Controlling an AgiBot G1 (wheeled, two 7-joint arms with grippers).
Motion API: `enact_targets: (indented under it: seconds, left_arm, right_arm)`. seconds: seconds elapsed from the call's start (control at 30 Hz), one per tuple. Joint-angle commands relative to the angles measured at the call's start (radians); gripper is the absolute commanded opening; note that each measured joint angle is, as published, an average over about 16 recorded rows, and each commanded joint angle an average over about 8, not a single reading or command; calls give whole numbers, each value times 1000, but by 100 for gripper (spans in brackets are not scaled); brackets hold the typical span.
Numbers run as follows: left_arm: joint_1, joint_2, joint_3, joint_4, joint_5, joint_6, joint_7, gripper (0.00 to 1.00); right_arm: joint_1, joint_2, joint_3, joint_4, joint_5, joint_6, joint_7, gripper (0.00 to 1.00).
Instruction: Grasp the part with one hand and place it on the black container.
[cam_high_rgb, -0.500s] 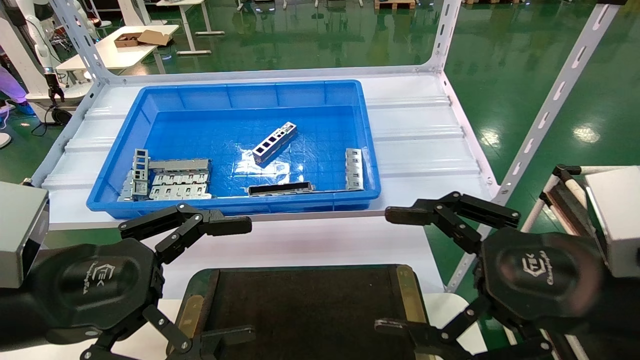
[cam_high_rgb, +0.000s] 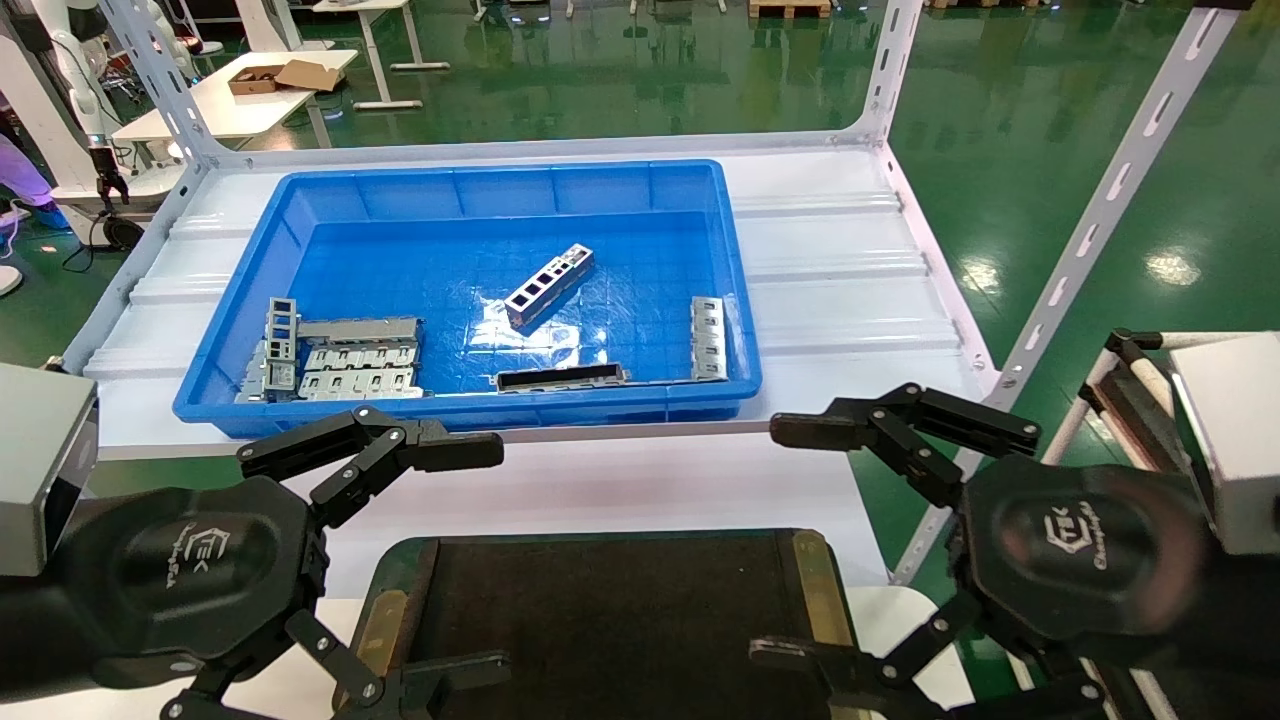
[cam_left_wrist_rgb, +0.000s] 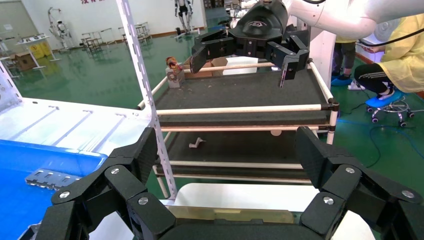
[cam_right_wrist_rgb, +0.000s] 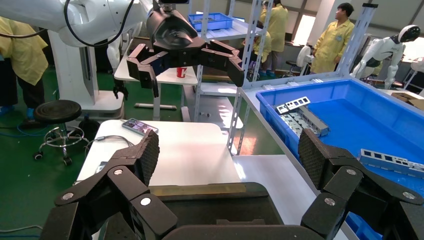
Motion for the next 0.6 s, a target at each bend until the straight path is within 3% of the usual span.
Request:
enact_targets:
  seconds: [0.03, 0.6]
  left_arm:
    - [0, 0, 0, 0, 0, 0, 0, 100]
    - [0, 0, 0, 0, 0, 0, 0, 100]
  right_arm:
    - [0, 0, 0, 0, 0, 0, 0, 100]
    - [0, 0, 0, 0, 0, 0, 0, 100]
